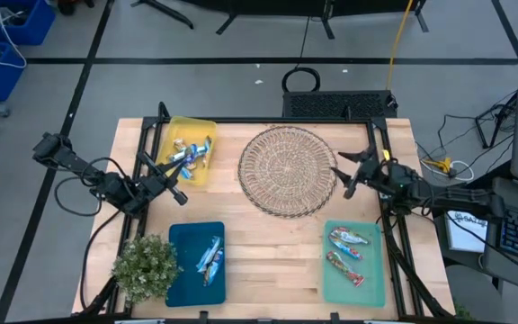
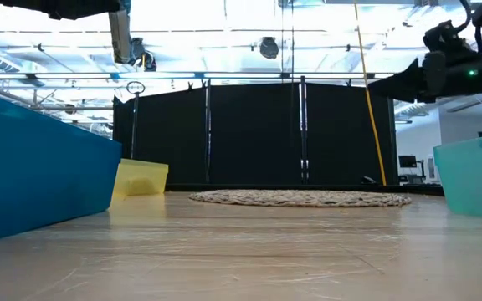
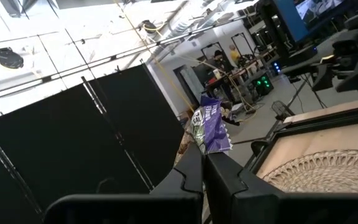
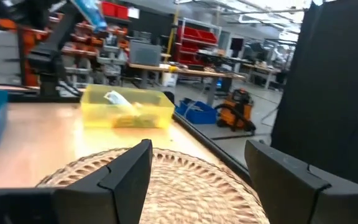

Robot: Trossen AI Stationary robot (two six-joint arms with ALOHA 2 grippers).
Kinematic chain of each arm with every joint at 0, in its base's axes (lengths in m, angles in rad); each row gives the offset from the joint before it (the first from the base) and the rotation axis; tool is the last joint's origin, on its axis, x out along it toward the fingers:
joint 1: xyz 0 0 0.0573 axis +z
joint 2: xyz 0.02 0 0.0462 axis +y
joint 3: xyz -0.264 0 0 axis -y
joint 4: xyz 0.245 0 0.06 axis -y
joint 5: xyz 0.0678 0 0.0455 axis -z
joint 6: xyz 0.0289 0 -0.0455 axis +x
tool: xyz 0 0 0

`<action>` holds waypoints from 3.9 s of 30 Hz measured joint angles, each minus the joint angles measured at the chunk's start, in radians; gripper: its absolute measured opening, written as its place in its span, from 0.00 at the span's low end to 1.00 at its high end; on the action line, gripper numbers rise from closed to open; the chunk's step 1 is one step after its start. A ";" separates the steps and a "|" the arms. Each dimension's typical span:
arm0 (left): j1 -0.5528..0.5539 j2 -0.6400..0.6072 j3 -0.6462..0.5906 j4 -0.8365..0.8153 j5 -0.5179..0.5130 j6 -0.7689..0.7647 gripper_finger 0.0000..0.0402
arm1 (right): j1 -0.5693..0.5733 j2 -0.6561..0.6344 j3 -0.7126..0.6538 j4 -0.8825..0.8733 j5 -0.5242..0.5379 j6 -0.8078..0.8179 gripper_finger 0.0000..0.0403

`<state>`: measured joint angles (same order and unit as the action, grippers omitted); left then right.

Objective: Pick and place Granola Bars by type
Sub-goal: Put the blue granola bar into the blue bin, then return to Home Position

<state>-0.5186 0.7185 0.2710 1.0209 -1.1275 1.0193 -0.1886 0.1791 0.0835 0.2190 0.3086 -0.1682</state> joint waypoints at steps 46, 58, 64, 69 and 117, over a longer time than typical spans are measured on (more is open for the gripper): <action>-0.384 0.546 0.399 -1.507 0.450 -2.104 0.08 | 0.000 -0.008 -0.031 -0.074 -0.075 0.183 0.61; -0.301 0.532 0.421 -1.494 0.318 -1.857 0.33 | 0.000 -0.008 -0.031 -0.073 -0.075 0.183 0.61; -0.301 0.376 0.419 -1.517 0.022 -1.627 0.49 | 0.000 -0.008 -0.031 -0.073 -0.075 0.183 0.61; -0.298 0.161 0.358 -1.584 -0.116 -1.539 0.58 | 0.000 -0.008 -0.031 -0.072 -0.075 0.183 0.61; 0.361 -0.628 -0.247 -0.993 0.866 -0.896 0.56 | 0.000 -0.008 -0.031 -0.067 -0.075 0.183 0.61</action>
<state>-0.1571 0.0902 0.0243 0.0276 -0.2615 0.1237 -0.1886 0.1715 0.0525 0.1524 0.2337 0.0147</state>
